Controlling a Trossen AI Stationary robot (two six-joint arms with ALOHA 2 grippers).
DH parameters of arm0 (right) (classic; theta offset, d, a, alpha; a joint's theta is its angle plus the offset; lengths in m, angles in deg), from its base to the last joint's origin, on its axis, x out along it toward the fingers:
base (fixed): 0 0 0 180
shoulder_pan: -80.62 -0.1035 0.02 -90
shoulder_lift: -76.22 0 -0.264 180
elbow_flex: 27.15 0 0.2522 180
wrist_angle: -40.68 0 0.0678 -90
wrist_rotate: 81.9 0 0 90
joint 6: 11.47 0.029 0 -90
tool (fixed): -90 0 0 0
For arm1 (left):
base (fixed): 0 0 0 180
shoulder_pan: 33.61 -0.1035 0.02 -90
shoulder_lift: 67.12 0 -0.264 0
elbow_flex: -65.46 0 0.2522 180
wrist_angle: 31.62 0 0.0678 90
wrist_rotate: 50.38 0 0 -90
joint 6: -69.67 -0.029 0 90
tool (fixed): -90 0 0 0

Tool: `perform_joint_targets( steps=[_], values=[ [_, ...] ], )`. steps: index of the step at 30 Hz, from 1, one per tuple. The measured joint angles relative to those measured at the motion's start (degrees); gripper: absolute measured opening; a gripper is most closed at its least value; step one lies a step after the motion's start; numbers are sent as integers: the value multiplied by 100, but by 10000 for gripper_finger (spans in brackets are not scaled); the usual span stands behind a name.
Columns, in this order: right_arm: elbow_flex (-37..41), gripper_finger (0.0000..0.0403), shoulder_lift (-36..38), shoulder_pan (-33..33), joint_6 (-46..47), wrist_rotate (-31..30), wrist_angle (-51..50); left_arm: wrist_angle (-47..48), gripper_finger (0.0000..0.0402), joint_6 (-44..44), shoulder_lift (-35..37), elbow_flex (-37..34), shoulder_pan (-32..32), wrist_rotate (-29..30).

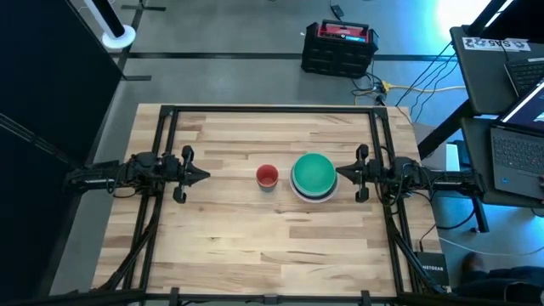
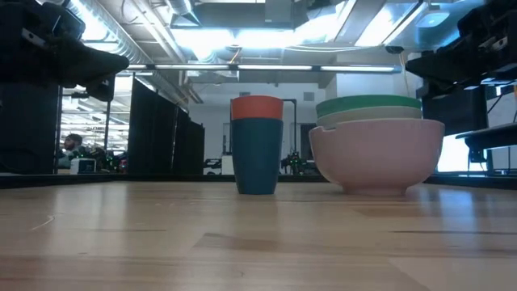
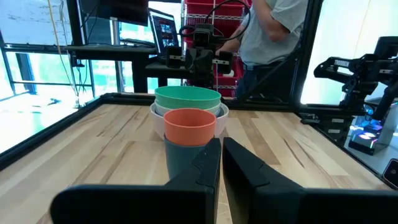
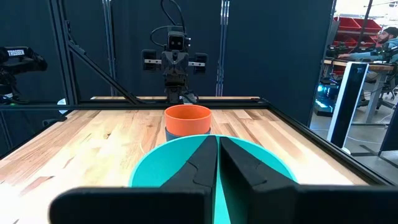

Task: Nest bowls inside each other
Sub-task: Return to Home Position

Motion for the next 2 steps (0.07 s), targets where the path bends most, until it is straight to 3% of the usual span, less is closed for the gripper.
perform_joint_targets(
  steps=[2],
  values=[
    [0,1,0,0,-2,0,2,0,0,0,0,0,0,0]
  ],
)
